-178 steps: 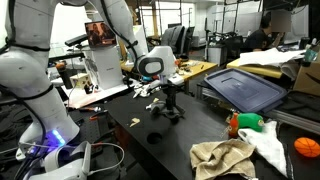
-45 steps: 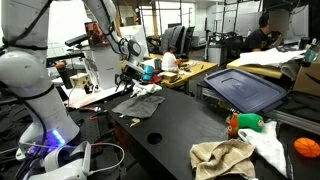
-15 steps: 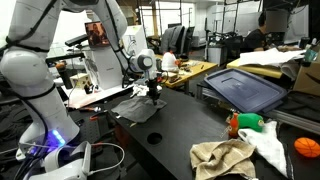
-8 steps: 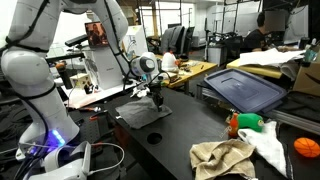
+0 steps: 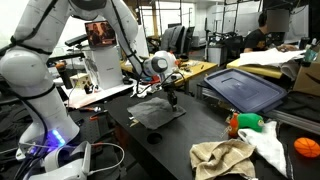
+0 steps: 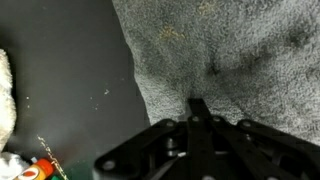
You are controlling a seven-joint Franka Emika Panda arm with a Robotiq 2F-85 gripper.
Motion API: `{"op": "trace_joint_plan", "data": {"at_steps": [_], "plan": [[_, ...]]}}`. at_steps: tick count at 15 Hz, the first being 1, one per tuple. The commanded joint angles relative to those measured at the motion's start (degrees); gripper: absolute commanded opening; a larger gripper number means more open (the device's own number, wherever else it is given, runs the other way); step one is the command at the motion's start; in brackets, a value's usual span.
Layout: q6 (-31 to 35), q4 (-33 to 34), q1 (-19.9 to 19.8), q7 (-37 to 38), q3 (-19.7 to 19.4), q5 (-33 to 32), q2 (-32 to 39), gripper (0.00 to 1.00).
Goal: Move the grey towel to the right and unfold it
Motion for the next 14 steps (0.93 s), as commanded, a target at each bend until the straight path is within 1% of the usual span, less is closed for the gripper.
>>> {"op": "trace_joint_plan", "data": {"at_steps": [1,4,7,8,9,10,13,14], "plan": [[-0.34,5.32,-0.24,1.58,-1.23,1.39,3.72,0.0],[0.13,7.33,0.1,3.21,-2.9,1.93,4.89,0.0],[0.65,6.93,0.39,5.43,-3.75,2.04,3.43,0.0],[0.88,5.88,0.73,6.12,-4.07,1.8,1.85,0.26],[1.26,5.01,0.91,6.96,-4.21,1.86,0.48,0.27],[1.28,3.94,0.99,7.75,-4.13,2.24,-1.25,0.32],[-0.57,-0.64,-0.04,7.48,-1.83,5.38,-8.29,0.57],[-1.55,-2.53,-0.55,7.18,-0.83,6.98,-10.74,0.63]]}}
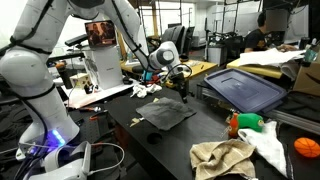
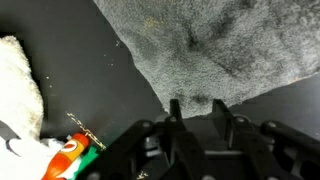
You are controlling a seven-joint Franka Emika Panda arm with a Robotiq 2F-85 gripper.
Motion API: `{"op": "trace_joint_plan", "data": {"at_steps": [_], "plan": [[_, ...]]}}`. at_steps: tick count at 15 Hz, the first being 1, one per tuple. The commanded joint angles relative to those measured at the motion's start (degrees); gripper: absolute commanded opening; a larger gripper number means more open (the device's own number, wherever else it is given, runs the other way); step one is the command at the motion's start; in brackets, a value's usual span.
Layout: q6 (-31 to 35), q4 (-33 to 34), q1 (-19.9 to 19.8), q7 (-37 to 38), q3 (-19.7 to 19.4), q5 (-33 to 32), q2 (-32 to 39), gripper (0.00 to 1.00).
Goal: Move the grey towel to the right and unfold it
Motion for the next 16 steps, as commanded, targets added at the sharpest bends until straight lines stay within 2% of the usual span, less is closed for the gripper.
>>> {"op": "trace_joint_plan", "data": {"at_steps": [1,5,8,12,16], "plan": [[-2.68,-9.28,-0.93,0.51,2.83,4.03,-11.19,0.7],[-7.73,-16.57,-6.19,-4.2,9.13,12.77,-18.27,0.99],[-8.51,-22.29,-11.25,-12.46,13.38,20.33,-21.6,1.0],[-8.74,-29.08,-16.37,-23.22,14.86,27.97,-25.68,1.0],[-7.32,-34.01,-19.73,-32.08,13.44,26.51,-28.69,1.0]]}}
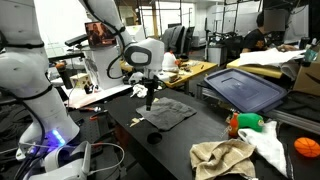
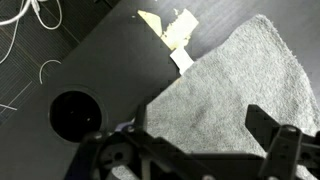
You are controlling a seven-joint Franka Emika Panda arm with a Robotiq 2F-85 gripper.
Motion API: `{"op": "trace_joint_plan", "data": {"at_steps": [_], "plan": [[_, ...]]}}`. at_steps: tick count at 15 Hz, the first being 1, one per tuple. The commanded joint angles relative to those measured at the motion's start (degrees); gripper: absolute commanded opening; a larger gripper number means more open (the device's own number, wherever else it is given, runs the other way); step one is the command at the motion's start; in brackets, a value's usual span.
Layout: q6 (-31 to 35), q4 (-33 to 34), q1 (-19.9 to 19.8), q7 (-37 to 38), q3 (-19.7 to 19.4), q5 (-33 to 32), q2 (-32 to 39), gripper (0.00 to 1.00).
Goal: Move the grey towel to the right and unfold it
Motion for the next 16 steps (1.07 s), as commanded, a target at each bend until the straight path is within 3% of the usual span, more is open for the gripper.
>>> {"op": "trace_joint_plan", "data": {"at_steps": [1,7,11,16], "plan": [[0.56,-5.46,-3.07,-7.23,-0.58,-0.85,-5.12,1.0],[1.84,-6.23,-6.66,-15.96,-1.97,-1.5,-5.28,1.0],[2.55,-5.05,-6.69,-15.75,-3.24,-7.89,-5.57,1.0],[-2.56,-1.64,-5.31,-16.01,-2.33,-15.86,-9.86,1.0]]}}
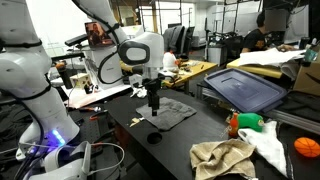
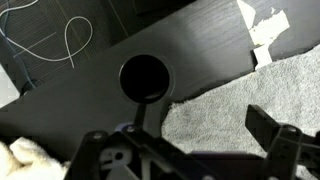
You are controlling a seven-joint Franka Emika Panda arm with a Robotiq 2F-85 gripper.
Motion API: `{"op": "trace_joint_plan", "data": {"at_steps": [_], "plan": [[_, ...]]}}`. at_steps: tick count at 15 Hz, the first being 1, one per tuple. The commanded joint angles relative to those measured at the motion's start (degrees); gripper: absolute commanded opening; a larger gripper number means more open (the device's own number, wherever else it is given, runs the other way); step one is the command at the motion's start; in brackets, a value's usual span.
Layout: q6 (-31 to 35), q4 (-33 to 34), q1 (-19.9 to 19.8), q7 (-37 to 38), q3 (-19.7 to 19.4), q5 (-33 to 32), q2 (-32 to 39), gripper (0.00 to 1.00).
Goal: Move the grey towel to the right and unfold it
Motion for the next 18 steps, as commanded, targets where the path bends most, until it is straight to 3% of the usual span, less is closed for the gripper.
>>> {"op": "trace_joint_plan", "data": {"at_steps": [1,7,12,14,15,18], "plan": [[-5.83,2.22,1.31,-2.08,1.14,-3.98,-5.5,1.0],[-22.07,12.39,4.09,-11.91,5.9,1.6,-7.42,1.0],[-36.61,24.24,4.76,-18.29,6.62,2.2,-4.96,1.0],[-45.86,30.46,4.66,-19.31,6.66,4.7,-1.78,1.0],[-38.68,24.11,4.77,-17.44,6.74,2.38,-5.58,1.0],[-39.84,25.43,4.73,-17.63,6.76,2.7,-4.8,1.0]]}}
